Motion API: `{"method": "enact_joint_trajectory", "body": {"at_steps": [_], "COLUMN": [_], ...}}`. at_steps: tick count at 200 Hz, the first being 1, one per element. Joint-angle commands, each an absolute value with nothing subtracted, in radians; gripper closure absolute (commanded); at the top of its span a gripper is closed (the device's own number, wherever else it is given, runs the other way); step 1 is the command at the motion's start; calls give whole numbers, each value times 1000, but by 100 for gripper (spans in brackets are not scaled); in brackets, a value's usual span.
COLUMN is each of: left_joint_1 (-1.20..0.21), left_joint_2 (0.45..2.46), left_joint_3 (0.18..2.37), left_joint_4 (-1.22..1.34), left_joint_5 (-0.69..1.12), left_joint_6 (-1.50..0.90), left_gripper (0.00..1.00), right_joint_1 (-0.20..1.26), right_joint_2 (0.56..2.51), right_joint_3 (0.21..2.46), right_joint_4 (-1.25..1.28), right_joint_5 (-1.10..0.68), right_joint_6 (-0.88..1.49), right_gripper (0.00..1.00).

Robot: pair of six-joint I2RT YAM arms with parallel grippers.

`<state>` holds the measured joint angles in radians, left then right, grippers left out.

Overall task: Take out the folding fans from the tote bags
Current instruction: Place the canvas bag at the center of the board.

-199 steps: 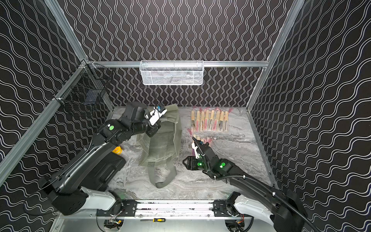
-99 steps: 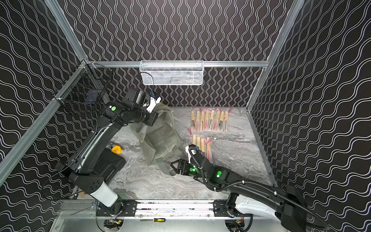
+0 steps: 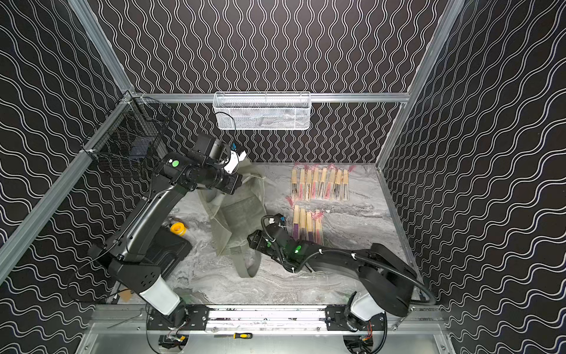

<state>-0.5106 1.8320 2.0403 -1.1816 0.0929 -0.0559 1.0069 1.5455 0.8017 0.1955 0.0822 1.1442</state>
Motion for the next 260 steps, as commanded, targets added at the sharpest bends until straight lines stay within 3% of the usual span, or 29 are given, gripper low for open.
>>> {"method": "enact_joint_trajectory", "body": {"at_steps": [1,16,28,57,73,103,128,162,222,244,260], "left_joint_1": [-508,-507,-507,-502,-480,-419,-367,-335,-256,-241,-232], "left_joint_2": [1839,1841,1839,1833,1832,1840,1860,1891,1847,1832,1826], "left_joint_3": [2058,2059,2055,2047,2038,2032,2044,2056,2011,1975,1967], "left_joint_4": [-1170,-1173,-1173,-1179,-1181,-1178,-1184,-1203,-1182,-1157,-1147], "left_joint_5": [107,116,123,121,120,103,124,178,221,242,240], "left_joint_6": [-75,-80,-81,-78,-76,-93,-123,-145,-172,-173,-174], "left_gripper": [100,100,100,100,100,100,100,100,99,87,66], "right_joint_1": [1006,995,987,960,939,884,767,641,515,517,517], "right_joint_2": [1603,1648,1668,1669,1614,1477,1422,1528,1734,1791,1787], "right_joint_3": [842,857,851,838,842,950,1038,1289,1593,1656,1665], "right_joint_4": [282,314,359,415,376,101,-39,-312,-511,-548,-542], "right_joint_5": [53,33,35,28,-17,-145,-310,-460,-552,-576,-559], "right_joint_6": [1203,1214,1211,1167,1110,937,850,695,592,575,558], "right_gripper": [25,28,37,76,90,100,100,100,100,87,61]}}
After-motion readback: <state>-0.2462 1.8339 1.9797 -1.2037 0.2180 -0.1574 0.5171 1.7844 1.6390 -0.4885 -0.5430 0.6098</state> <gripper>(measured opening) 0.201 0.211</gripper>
